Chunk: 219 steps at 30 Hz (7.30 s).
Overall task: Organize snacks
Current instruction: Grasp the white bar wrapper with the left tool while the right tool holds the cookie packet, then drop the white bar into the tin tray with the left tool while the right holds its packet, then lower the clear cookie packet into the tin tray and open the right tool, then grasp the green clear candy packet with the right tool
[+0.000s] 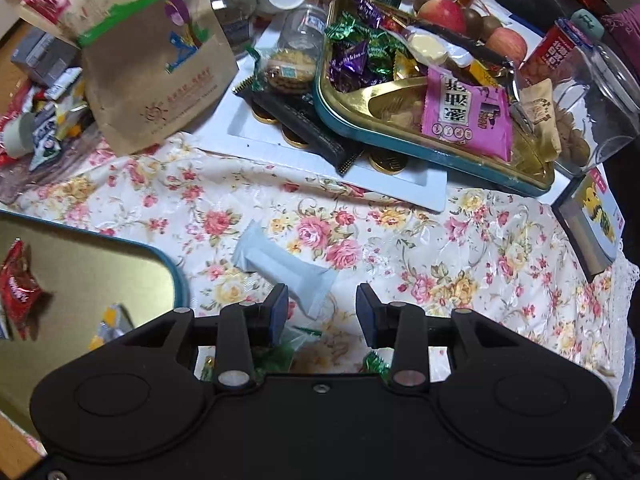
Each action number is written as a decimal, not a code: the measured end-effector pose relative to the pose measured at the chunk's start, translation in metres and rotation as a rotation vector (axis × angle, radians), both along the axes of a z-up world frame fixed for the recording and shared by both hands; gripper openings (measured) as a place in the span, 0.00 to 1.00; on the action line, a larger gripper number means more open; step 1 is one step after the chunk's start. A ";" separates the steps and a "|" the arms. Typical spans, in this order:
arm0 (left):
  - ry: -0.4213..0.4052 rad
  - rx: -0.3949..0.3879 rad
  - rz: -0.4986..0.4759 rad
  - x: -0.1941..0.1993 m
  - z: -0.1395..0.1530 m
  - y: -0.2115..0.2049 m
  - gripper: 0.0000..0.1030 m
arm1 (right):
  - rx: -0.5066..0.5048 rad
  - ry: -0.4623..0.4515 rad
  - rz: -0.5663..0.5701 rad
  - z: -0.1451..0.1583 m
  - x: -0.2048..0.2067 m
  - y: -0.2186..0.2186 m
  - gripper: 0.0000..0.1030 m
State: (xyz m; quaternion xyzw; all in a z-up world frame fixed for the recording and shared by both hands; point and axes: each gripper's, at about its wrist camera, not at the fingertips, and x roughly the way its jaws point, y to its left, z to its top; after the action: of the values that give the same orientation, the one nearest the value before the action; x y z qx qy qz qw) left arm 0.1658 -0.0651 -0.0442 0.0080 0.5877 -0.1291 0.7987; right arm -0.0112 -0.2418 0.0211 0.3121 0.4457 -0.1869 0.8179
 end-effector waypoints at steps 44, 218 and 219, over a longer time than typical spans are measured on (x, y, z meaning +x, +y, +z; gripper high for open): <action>0.119 -0.001 0.164 0.059 -0.058 -0.002 0.45 | -0.004 -0.062 -0.023 0.015 -0.011 -0.009 0.36; 0.183 -0.022 -0.003 -0.029 0.057 0.110 0.40 | -0.023 0.098 0.357 -0.085 0.031 0.074 0.44; 0.184 -0.016 -0.007 -0.029 0.056 0.109 0.40 | -0.012 0.116 0.351 -0.087 0.032 0.073 0.45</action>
State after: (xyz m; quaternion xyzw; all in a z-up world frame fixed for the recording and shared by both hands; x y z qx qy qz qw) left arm 0.1364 0.0434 0.0121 -0.0084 0.6574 -0.1369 0.7409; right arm 0.0204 -0.1683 -0.0654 0.2133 0.5385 -0.0618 0.8128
